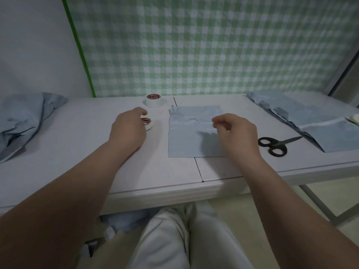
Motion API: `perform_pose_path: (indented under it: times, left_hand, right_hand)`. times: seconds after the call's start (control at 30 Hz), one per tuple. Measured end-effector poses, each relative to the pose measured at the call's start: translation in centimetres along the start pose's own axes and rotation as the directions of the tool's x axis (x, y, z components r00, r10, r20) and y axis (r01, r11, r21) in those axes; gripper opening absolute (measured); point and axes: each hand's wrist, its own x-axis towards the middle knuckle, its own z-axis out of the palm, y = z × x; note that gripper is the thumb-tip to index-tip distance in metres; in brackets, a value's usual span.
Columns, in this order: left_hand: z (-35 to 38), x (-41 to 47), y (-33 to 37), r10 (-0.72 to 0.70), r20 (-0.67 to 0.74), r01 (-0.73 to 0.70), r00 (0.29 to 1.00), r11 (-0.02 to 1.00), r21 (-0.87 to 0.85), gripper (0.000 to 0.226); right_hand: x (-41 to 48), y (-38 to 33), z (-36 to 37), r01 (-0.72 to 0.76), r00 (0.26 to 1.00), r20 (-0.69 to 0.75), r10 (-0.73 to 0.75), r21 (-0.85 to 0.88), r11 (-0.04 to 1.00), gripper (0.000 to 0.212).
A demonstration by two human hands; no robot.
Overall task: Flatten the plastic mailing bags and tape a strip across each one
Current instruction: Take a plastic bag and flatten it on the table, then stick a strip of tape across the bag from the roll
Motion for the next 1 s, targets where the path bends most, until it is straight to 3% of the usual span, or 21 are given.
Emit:
perform_pose_path:
  times: [0.13, 0.2, 0.27, 0.37, 0.5, 0.67, 0.83, 1.0]
  left_hand:
    - [-0.8, 0.3, 2.9, -0.035, 0.091, 0.068, 0.995, 0.918, -0.391, 0.042]
    - [-0.9, 0.4, 4.4, -0.036, 0.216, 0.162, 0.976, 0.783, -0.600, 0.054]
    - [-0.9, 0.8, 5.5, -0.034, 0.339, 0.288, 0.940, 0.611, -0.738, 0.058]
    - [-0.7, 1.6, 6.5, -0.026, 0.475, 0.451, 0.879, 0.364, -0.815, 0.054]
    - [0.3, 3.2, 6.3, 0.009, 0.545, 0.536, 0.838, 0.170, -0.827, 0.040]
    - [1.7, 4.5, 5.6, -0.004, 0.524, 0.497, 0.852, 0.324, -0.805, 0.032]
    - [2.2, 4.7, 5.6, -0.074, 0.430, 0.414, 0.900, 0.456, -0.788, 0.009]
    - [2.0, 4.7, 5.8, -0.081, 0.428, 0.406, 0.900, 0.514, -0.756, 0.011]
  right_hand:
    - [2.1, -1.5, 1.1, 0.030, 0.989, 0.139, -0.043, 0.090, 0.995, 0.019]
    - [3.0, -2.2, 1.6, 0.002, 0.972, 0.233, -0.044, 0.180, 0.984, 0.022]
    - [4.1, -2.5, 2.2, -0.093, 0.920, 0.390, -0.041, 0.317, 0.944, 0.038]
    - [5.5, -2.4, 3.0, -0.215, 0.821, 0.566, -0.074, 0.428, 0.878, 0.060]
    - [7.4, -2.3, 3.6, -0.218, 0.831, 0.539, -0.136, 0.541, 0.812, 0.045]
    - [8.9, -1.2, 3.9, -0.221, 0.838, 0.530, -0.131, 0.549, 0.806, 0.042]
    - [8.9, -0.3, 4.4, -0.201, 0.855, 0.497, -0.147, 0.579, 0.791, 0.040]
    - [8.6, -0.6, 4.4, -0.168, 0.871, 0.471, -0.138, 0.550, 0.818, 0.053]
